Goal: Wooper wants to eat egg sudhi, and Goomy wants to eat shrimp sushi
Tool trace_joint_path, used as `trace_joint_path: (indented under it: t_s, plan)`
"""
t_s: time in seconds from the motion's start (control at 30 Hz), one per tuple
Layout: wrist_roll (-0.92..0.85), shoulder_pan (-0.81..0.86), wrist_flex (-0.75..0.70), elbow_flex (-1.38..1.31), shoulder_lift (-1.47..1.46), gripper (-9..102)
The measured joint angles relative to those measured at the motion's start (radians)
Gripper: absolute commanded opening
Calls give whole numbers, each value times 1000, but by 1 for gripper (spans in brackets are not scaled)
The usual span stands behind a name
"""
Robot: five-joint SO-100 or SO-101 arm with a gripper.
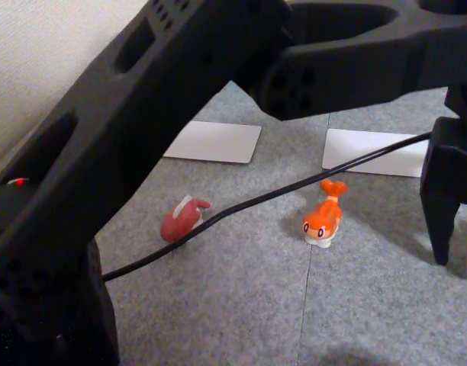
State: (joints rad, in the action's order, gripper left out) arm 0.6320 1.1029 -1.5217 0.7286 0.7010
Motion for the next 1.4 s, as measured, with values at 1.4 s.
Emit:
trace_joint_path:
  t_s: [1.4]
  plan:
    - [850, -1025, -138, 199, 456, 3]
